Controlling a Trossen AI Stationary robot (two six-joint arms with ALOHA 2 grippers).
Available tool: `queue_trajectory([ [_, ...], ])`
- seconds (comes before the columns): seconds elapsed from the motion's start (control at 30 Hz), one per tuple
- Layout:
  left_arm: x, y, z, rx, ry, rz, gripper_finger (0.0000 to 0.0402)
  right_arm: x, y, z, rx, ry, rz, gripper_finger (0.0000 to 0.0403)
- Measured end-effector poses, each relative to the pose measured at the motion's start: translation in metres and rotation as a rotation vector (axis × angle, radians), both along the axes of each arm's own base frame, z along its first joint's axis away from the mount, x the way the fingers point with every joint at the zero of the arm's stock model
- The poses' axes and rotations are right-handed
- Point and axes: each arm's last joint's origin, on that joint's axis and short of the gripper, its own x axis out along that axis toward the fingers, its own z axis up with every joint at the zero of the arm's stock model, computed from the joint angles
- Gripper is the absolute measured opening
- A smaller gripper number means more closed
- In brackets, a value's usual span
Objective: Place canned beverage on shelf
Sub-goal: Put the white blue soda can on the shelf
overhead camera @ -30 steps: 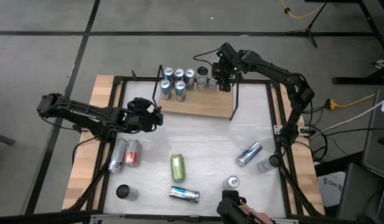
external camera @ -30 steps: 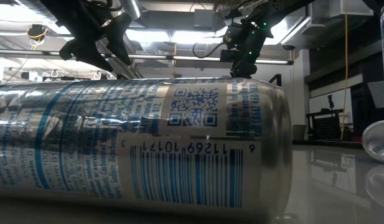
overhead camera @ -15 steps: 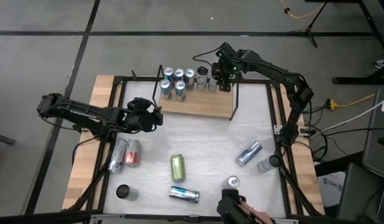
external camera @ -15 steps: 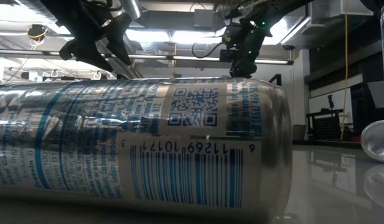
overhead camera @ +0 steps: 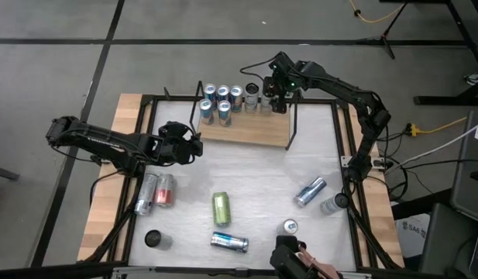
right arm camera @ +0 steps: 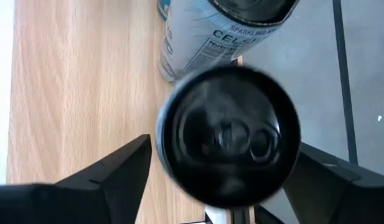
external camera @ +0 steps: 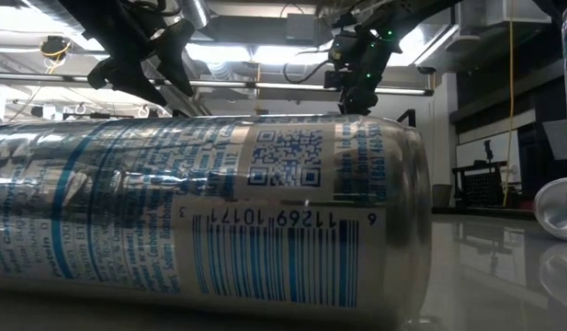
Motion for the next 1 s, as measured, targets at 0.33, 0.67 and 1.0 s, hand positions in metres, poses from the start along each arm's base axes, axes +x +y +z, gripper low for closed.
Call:
queue_trajectory([
  [0.33,0.000,0.000,0.000,0.000,0.000,0.000,0.0263,0.000,-0.001,0.000,-0.018,0.010,-0.011,0.0322],
  [0.67,0.000,0.000,0.000,0.000,0.000,0.000,0.0263,-0.006,0.000,0.033,-0.079,0.055,-0.056,0.0321],
  [1.0,0.000,0.000,0.000,0.000,0.000,0.000,0.0263,-0.021,0.019,0.079,0.101,0.025,-0.167,0.0321],
])
